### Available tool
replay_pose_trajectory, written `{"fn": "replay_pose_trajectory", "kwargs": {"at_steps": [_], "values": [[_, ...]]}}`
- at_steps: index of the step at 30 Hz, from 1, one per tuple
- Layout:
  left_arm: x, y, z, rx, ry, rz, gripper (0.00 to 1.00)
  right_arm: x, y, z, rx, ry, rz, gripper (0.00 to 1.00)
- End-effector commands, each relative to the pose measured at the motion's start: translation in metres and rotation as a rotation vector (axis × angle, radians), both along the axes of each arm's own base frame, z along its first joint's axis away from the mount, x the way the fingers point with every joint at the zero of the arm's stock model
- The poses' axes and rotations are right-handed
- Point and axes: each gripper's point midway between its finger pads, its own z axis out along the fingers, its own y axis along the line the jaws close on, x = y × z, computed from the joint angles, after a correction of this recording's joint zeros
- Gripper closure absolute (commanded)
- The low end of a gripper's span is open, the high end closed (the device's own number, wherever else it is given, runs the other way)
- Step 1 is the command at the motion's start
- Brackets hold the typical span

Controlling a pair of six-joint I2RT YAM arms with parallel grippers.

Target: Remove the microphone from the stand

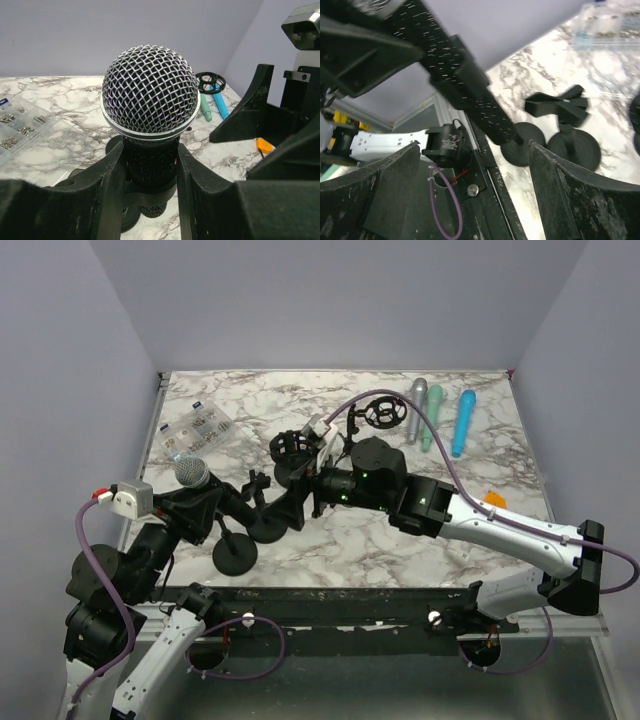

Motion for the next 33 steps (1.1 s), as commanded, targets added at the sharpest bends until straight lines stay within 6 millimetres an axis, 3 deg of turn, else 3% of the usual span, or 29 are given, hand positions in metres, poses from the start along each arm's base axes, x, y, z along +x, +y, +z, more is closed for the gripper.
{"fn": "replay_pose_trajectory", "kwargs": {"at_steps": [1,6,15,17,21,25,33], "values": [[-0.012,-0.012,0.007,-0.060,-0.011,-0.085,0.82,-0.014,0.024,0.016,-0.003,-0.188,0.030,0.11],[-0.018,-0.002,0.008,-0.058,-0.008,-0.050,0.49,-0.017,0.044,0.025,-0.019,-0.245,0.036,0.11],[-0.035,0.020,0.017,-0.078,-0.029,0.025,0.02,-0.004,0.077,0.036,-0.081,-0.317,-0.071,0.12],[-0.043,0.030,0.024,-0.088,-0.049,0.055,0.01,-0.002,0.084,0.036,-0.090,-0.315,-0.083,0.15],[-0.063,0.068,0.033,-0.132,-0.082,0.201,0.01,-0.002,0.100,0.037,-0.107,-0.322,-0.105,0.23],[-0.080,0.102,0.029,-0.172,-0.117,0.334,0.01,-0.003,0.113,0.035,-0.136,-0.356,-0.143,0.25],[-0.078,0.102,0.003,-0.142,-0.049,0.343,0.01,0.010,0.124,0.024,-0.186,-0.398,-0.244,0.28]]}}
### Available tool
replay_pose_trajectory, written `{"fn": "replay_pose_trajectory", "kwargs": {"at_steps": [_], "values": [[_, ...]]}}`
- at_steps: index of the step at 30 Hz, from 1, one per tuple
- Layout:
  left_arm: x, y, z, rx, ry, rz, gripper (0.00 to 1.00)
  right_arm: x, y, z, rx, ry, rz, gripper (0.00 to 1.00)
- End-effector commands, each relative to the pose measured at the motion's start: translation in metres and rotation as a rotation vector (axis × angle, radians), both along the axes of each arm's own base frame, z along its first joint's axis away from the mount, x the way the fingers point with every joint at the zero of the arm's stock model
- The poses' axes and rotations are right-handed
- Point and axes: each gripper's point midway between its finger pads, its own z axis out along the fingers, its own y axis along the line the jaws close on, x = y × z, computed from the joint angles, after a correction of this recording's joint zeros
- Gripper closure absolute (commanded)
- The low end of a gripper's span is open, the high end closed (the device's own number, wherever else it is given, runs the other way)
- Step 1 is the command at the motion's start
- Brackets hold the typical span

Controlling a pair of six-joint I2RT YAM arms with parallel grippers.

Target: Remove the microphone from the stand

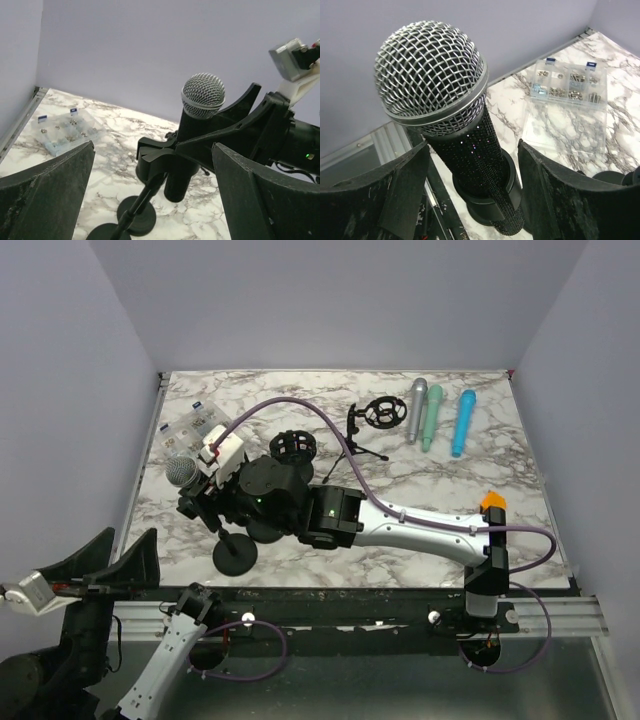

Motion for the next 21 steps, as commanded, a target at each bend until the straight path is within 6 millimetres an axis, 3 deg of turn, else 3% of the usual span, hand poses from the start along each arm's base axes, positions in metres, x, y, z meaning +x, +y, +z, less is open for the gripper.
{"fn": "replay_pose_trajectory", "kwargs": {"at_steps": [1,3,6,11,16,21], "values": [[0.014,-0.001,-0.033,0.041,0.125,0.026,0.01,0.016,-0.005,-0.007,-0.048,-0.053,-0.107,0.29],[0.017,-0.005,-0.039,0.042,0.137,0.014,0.01,0.017,-0.007,-0.008,-0.055,-0.065,-0.106,0.37],[0.022,-0.011,-0.045,0.043,0.152,-0.007,0.01,0.012,-0.009,-0.007,-0.050,-0.076,-0.079,0.65],[0.028,-0.025,-0.049,0.037,0.160,-0.065,0.01,0.004,-0.018,0.006,-0.051,-0.122,-0.013,0.83],[0.027,-0.047,-0.041,0.054,0.112,-0.179,0.01,-0.006,-0.039,0.024,-0.066,-0.190,0.066,0.95],[0.026,-0.078,-0.027,0.106,0.057,-0.331,0.01,0.006,-0.072,0.037,-0.080,-0.195,0.117,0.99]]}}
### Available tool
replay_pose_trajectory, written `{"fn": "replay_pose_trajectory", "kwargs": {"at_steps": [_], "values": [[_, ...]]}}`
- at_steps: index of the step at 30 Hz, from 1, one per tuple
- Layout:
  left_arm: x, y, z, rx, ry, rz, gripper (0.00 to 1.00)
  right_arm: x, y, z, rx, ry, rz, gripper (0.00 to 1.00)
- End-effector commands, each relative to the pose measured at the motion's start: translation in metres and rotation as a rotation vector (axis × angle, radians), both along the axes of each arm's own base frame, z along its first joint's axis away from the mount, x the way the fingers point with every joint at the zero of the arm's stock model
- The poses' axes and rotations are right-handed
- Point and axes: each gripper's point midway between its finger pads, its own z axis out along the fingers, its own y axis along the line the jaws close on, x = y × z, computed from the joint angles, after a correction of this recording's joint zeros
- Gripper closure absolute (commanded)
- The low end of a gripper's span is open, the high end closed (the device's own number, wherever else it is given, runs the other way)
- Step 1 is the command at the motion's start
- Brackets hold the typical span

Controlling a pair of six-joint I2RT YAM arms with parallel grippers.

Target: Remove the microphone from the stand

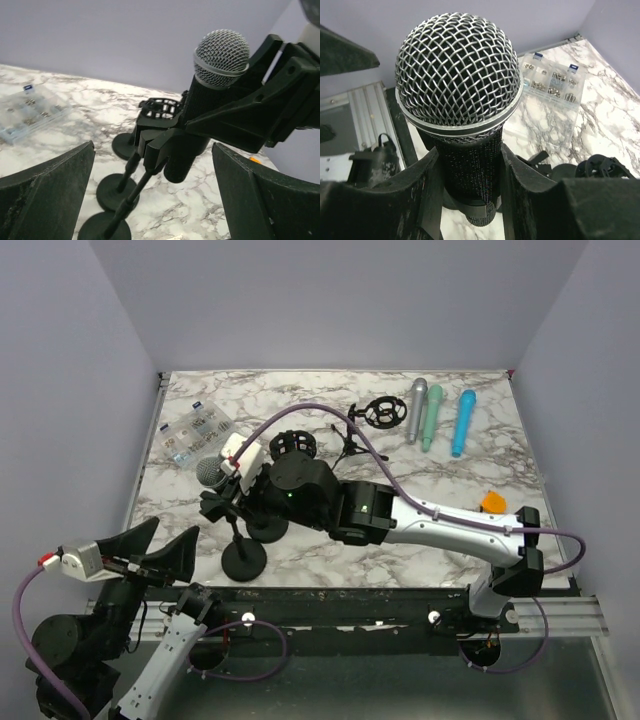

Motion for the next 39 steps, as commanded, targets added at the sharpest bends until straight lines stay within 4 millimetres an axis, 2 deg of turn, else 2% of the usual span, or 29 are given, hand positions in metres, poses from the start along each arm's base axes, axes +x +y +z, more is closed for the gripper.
{"fn": "replay_pose_trajectory", "kwargs": {"at_steps": [1,6,10,13,17,22,25,27,30,33,39], "values": [[-0.002,-0.043,0.019,0.033,-0.079,-0.222,0.01,0.008,-0.040,0.041,0.043,-0.050,0.085,1.00],[0.015,-0.088,0.018,0.055,-0.154,-0.414,0.01,0.010,-0.076,0.041,0.024,-0.094,0.196,1.00],[0.031,-0.125,0.019,0.078,-0.218,-0.574,0.01,0.028,-0.105,0.039,0.008,-0.160,0.175,1.00],[0.048,-0.142,0.014,0.092,-0.244,-0.622,0.01,0.043,-0.121,0.037,-0.003,-0.179,0.146,1.00],[0.063,-0.156,0.012,0.103,-0.299,-0.663,0.01,0.058,-0.138,0.023,-0.026,-0.166,0.148,1.00],[0.085,-0.170,-0.015,0.298,-0.312,-0.691,0.01,0.058,-0.142,0.014,-0.029,-0.126,0.196,1.00],[0.088,-0.178,-0.037,0.427,-0.370,-0.735,0.01,0.059,-0.141,0.010,-0.029,-0.099,0.201,1.00],[0.092,-0.179,-0.044,0.460,-0.400,-0.736,0.01,0.060,-0.141,0.007,-0.030,-0.086,0.195,1.00],[0.099,-0.181,-0.048,0.458,-0.431,-0.713,0.01,0.059,-0.140,0.006,-0.028,-0.074,0.207,1.00],[0.104,-0.189,-0.056,0.487,-0.429,-0.764,0.01,0.057,-0.140,0.009,-0.024,-0.074,0.216,0.99],[0.127,-0.195,-0.054,0.480,-0.429,-0.737,0.01,0.056,-0.138,0.012,-0.019,-0.078,0.226,1.00]]}}
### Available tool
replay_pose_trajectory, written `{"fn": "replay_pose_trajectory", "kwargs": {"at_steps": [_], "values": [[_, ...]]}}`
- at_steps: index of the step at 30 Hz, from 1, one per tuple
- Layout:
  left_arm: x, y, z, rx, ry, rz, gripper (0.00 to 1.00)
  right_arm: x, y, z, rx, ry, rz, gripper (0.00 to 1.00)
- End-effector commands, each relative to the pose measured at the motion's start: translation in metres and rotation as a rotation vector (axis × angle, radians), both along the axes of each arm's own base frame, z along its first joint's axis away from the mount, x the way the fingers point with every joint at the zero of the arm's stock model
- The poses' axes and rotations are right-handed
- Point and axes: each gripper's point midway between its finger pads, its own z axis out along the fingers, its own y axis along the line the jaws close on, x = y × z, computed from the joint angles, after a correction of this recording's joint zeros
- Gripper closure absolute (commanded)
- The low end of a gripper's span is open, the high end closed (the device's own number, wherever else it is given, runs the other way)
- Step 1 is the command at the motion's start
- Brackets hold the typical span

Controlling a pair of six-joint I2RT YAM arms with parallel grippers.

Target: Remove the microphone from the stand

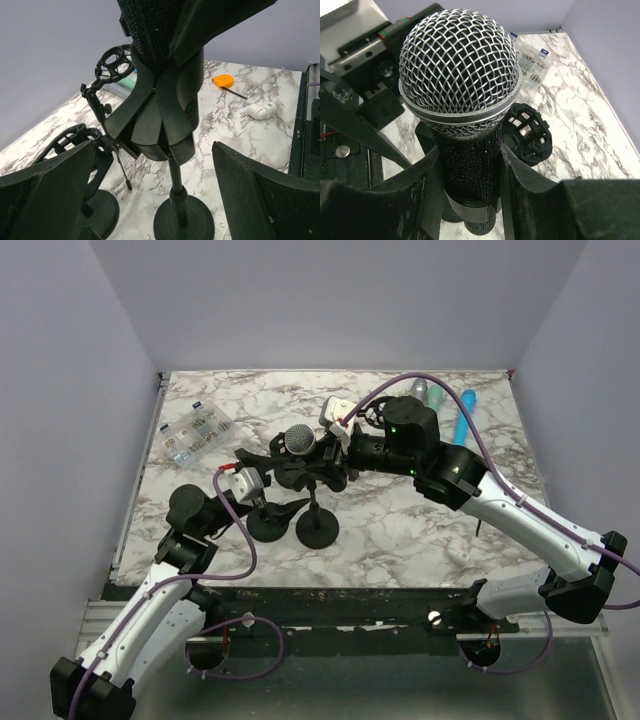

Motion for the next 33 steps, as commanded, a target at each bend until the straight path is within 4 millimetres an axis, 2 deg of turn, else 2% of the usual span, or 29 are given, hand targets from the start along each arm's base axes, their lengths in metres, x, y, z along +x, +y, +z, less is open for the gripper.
{"fn": "replay_pose_trajectory", "kwargs": {"at_steps": [1,7,9,11,15,20,22,24,25,26,33], "values": [[0.007,-0.008,0.017,-0.015,-0.101,-0.040,0.01,-0.007,0.005,0.015,0.048,-0.005,0.048,1.00],[0.006,-0.014,0.005,-0.007,-0.107,-0.082,0.07,-0.007,0.006,0.013,0.044,0.005,0.047,1.00],[0.003,-0.013,0.007,-0.009,-0.119,-0.089,0.11,-0.007,0.006,0.013,0.044,0.006,0.045,1.00],[0.001,-0.012,0.009,-0.015,-0.135,-0.088,0.17,-0.006,0.005,0.012,0.040,0.006,0.037,1.00],[0.001,-0.012,0.009,-0.011,-0.130,-0.089,0.38,-0.006,0.004,0.012,0.037,0.010,0.034,1.00],[-0.001,-0.010,0.013,-0.012,-0.144,-0.087,0.45,-0.006,0.005,0.014,0.039,0.013,0.037,1.00],[-0.001,-0.012,0.012,-0.003,-0.145,-0.097,0.56,-0.006,0.006,0.012,0.031,0.016,0.040,1.00],[-0.002,-0.013,0.012,0.006,-0.142,-0.113,0.79,-0.005,0.006,0.011,0.028,0.012,0.036,1.00],[-0.003,-0.014,0.013,0.017,-0.147,-0.118,0.95,-0.005,0.006,0.011,0.027,0.011,0.034,1.00],[-0.003,-0.014,0.010,0.030,-0.137,-0.120,1.00,-0.004,0.006,0.011,0.026,0.010,0.032,1.00],[-0.013,-0.015,0.004,0.025,-0.102,-0.166,1.00,-0.004,0.008,0.016,0.035,0.006,0.038,1.00]]}}
